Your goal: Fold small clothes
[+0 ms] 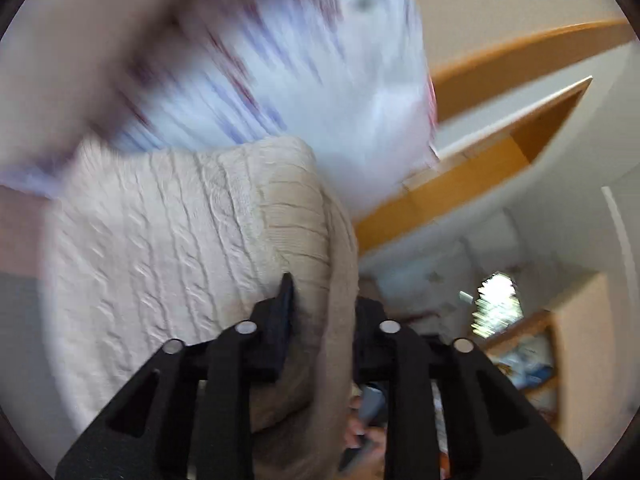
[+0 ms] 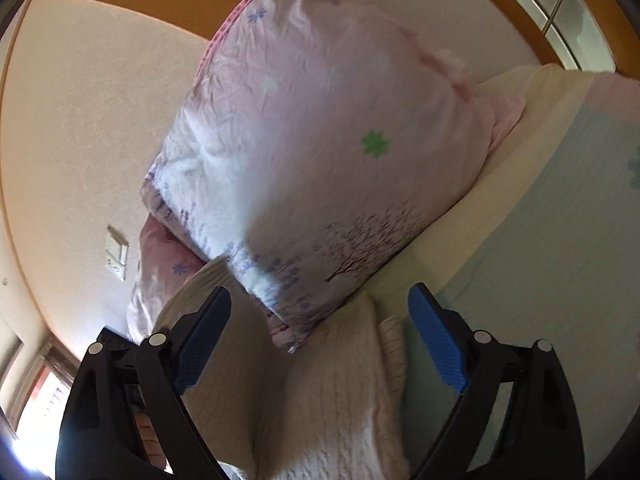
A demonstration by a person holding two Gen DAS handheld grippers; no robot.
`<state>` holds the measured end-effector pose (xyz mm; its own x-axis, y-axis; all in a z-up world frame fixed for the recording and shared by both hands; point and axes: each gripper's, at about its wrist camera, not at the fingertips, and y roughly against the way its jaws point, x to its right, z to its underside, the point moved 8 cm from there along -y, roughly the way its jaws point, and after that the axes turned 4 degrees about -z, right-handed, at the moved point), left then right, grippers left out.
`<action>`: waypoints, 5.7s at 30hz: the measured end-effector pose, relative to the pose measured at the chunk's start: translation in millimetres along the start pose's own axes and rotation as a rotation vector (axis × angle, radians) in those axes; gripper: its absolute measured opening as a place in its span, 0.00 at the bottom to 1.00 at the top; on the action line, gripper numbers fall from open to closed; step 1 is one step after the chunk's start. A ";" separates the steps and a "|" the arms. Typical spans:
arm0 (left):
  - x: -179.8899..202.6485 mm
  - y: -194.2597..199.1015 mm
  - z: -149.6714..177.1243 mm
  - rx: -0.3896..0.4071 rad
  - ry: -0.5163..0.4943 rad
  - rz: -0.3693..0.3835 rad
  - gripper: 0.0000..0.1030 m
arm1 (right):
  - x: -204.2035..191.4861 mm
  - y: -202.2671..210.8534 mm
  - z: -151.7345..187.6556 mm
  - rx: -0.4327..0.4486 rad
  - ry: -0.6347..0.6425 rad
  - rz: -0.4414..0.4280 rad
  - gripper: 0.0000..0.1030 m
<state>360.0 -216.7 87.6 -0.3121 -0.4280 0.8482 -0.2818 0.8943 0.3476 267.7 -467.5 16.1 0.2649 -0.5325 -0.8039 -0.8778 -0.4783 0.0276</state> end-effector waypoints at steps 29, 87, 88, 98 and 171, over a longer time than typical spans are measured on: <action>-101.0 70.2 71.3 -0.014 -0.094 -0.309 0.35 | -39.7 -75.7 102.6 -0.652 0.045 -0.126 0.31; -146.4 162.2 200.8 0.051 -0.364 -1.121 0.98 | -61.6 -23.5 265.4 -0.554 0.667 0.523 0.98; -147.3 162.9 200.4 0.051 -0.360 -1.113 0.98 | -61.2 -25.8 266.2 -0.559 0.682 0.536 0.99; -147.1 162.1 201.2 0.048 -0.366 -1.118 0.98 | -62.1 -18.9 271.8 -0.568 0.706 0.565 0.99; -146.8 161.9 201.5 0.047 -0.366 -1.115 0.98 | -61.7 -18.7 270.9 -0.567 0.705 0.569 0.99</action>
<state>177.3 -35.4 -61.2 -0.1115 -0.9902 -0.0844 -0.5952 -0.0015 0.8036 159.7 -236.5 -95.8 0.2055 -0.9764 -0.0664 -0.6790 -0.1911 0.7089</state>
